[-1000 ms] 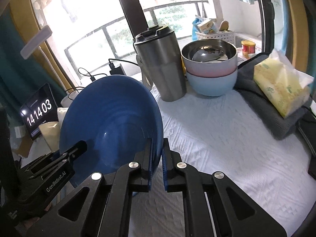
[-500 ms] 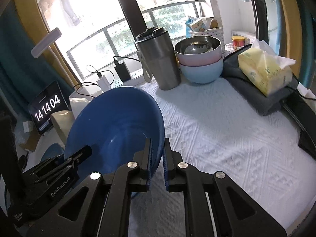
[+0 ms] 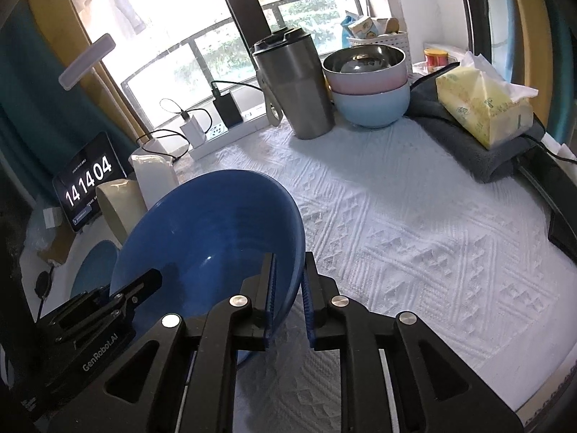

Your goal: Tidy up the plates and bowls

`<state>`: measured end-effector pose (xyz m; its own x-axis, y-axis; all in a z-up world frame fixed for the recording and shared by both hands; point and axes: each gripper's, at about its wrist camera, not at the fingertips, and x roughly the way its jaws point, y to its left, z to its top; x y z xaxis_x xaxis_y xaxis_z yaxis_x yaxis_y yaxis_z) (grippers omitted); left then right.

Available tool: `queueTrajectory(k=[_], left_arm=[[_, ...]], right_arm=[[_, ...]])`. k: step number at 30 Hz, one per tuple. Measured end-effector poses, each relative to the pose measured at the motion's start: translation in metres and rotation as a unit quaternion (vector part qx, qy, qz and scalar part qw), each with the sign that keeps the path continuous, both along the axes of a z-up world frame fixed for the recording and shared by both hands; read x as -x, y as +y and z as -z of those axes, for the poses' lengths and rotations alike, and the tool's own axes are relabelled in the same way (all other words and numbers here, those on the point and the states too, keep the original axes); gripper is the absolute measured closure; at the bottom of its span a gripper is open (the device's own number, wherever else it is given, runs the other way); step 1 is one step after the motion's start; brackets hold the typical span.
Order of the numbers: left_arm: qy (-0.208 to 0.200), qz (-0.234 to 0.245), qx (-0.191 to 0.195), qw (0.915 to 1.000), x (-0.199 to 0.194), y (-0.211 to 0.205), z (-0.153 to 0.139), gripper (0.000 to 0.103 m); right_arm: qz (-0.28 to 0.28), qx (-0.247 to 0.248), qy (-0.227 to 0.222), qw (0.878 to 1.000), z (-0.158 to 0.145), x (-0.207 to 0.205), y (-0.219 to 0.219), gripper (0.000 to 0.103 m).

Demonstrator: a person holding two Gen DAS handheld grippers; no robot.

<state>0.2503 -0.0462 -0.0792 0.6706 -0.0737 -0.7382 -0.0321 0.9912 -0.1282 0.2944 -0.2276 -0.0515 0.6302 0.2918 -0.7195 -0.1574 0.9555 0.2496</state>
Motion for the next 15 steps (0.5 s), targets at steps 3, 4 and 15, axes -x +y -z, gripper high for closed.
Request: queueTrajectory(k=[3,4,15], left_arm=[[0.003,0.003,0.0,1.0,0.001,0.002,-0.001,0.08],[0.004,0.003,-0.002,1.0,0.001,0.002,-0.001,0.079],[-0.01,-0.022,-0.004,0.9997,0.009,0.024,-0.013,0.076]], right_arm=[[-0.008,-0.005,0.009,1.0,0.001,-0.001,0.004,0.079],[-0.009,-0.004,0.01,1.0,0.001,-0.002,0.005,0.077],[0.008,0.011,-0.028,1.0,-0.017,0.002,0.007,0.076]])
